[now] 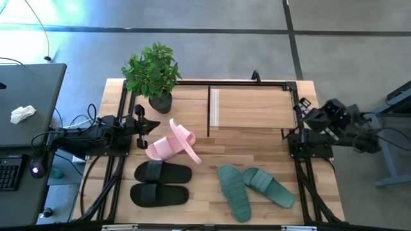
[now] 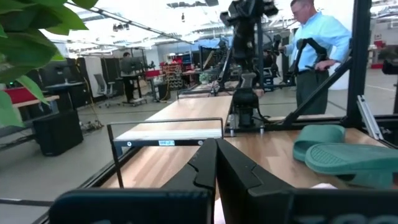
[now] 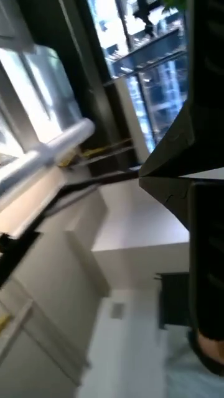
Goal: Pick and place slides into the shelf
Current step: Put the right green slide under the shelf
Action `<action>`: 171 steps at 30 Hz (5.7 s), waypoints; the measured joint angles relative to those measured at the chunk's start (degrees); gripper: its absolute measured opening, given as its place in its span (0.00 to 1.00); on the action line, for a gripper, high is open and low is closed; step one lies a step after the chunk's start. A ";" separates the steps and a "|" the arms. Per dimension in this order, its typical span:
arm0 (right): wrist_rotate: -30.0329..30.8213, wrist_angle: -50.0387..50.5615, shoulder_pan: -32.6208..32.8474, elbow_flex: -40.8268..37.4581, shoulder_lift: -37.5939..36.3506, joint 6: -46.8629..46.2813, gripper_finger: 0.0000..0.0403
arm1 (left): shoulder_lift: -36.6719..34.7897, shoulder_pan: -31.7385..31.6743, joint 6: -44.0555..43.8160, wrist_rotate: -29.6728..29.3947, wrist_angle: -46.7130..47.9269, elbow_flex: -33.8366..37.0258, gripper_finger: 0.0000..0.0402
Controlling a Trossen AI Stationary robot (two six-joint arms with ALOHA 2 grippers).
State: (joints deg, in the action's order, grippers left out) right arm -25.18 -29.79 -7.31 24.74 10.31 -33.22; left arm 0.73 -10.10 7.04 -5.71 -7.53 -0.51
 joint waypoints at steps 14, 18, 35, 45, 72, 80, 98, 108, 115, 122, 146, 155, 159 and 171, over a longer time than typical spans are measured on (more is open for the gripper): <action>-3.71 27.76 10.89 24.93 33.92 -15.57 0.00 | -0.02 0.01 0.10 0.14 2.62 0.00 0.00; 3.94 41.29 20.44 28.20 42.45 -22.08 0.00 | -0.02 0.02 0.14 0.13 4.67 0.00 0.00; 18.05 78.48 57.71 30.74 64.96 -70.20 0.00 | -0.02 -0.01 0.12 -1.81 4.61 0.00 0.00; 15.92 84.14 66.91 30.70 75.49 -81.51 0.00 | -0.02 -0.01 0.70 -2.09 4.61 0.00 0.00; 46.51 116.32 65.89 56.85 99.01 -33.66 0.01 | -0.02 -0.01 1.65 -2.52 4.66 0.00 0.00; 47.09 115.88 64.70 59.20 103.40 -26.11 0.24 | -0.02 -0.01 1.65 -2.50 4.68 0.00 0.00; 47.49 111.38 65.60 56.65 103.38 -28.23 0.37 | -0.02 -0.01 1.63 -2.81 4.71 0.00 0.00; 50.78 108.13 63.14 51.30 103.38 -28.52 0.21 | -0.01 -0.01 1.63 -2.91 4.70 0.00 0.00; 53.91 110.46 63.08 51.25 103.38 -33.86 0.02 | 0.00 -0.01 1.61 -2.92 4.72 0.00 0.00; 53.25 119.17 62.43 54.86 102.00 -41.37 0.01 | -0.02 -0.01 1.61 -2.92 4.70 0.00 0.00; 54.48 119.74 41.69 50.03 100.71 -37.33 0.00 | 0.00 -0.01 1.61 -2.92 4.67 0.00 0.00; 50.02 119.81 41.40 36.20 100.71 -41.54 0.00 | 0.00 -0.01 1.61 -2.92 4.68 0.00 0.00; 49.37 119.77 41.57 33.48 100.51 -41.08 0.00 | 0.00 -0.01 1.61 -2.92 4.68 0.00 0.00; 49.73 119.72 41.07 27.78 99.47 -40.89 0.00 | 0.00 -0.01 1.63 -2.92 5.04 0.00 0.00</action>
State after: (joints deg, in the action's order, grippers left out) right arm 24.55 89.93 33.76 52.52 109.78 -74.11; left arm 0.73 -10.11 8.66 -8.62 -2.49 -0.51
